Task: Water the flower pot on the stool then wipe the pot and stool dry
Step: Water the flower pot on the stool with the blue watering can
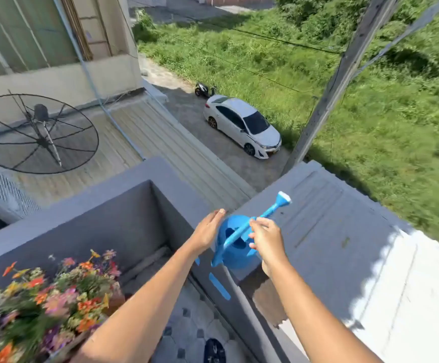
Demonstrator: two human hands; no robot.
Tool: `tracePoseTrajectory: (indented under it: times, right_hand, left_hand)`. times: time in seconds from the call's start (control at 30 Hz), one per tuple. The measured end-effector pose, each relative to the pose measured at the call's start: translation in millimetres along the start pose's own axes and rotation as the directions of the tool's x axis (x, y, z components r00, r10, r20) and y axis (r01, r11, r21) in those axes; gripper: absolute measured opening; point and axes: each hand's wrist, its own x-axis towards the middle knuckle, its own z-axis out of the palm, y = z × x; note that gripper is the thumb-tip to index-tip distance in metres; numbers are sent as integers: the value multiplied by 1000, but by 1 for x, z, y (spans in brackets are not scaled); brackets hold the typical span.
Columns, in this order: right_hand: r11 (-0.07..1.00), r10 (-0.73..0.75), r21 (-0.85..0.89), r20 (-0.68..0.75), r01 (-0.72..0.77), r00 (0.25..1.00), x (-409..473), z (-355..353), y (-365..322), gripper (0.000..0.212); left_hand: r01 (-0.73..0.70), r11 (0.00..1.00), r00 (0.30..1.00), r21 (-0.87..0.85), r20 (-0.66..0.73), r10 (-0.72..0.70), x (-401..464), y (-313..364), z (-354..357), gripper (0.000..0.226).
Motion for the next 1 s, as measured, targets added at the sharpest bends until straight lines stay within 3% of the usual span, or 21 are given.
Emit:
tracePoseTrajectory:
  times: [0.07, 0.2, 0.33, 0.43, 0.6, 0.73, 1.0]
  right_hand:
    - [998, 56, -39, -35, -57, 998, 9, 2, 9, 20]
    - [973, 206, 88, 92, -214, 974, 14, 12, 22, 19]
    - [956, 231, 146, 158, -254, 960, 21, 24, 16, 15]
    - [971, 211, 76, 167, -226, 963, 25, 25, 18, 12]
    - [984, 180, -39, 244, -176, 953, 16, 19, 13, 8]
    - [988, 125, -127, 323, -88, 938, -10, 25, 0, 11]
    - [972, -2, -196, 546, 130, 837, -98, 56, -28, 12]
  left_hand:
    - [51, 996, 999, -77, 15, -50, 15, -8, 9, 51]
    - [103, 989, 993, -102, 60, -97, 29, -21, 24, 39]
    - [93, 989, 995, -113, 27, -91, 34, -25, 27, 37]
    - [81, 994, 997, -68, 13, -80, 28, -23, 25, 32]
    - [79, 997, 995, 14, -56, -78, 12, -40, 18, 48]
    - [63, 998, 991, -21, -117, -65, -24, -43, 4, 50]
    - [-135, 978, 894, -162, -445, 50, -125, -46, -35, 27]
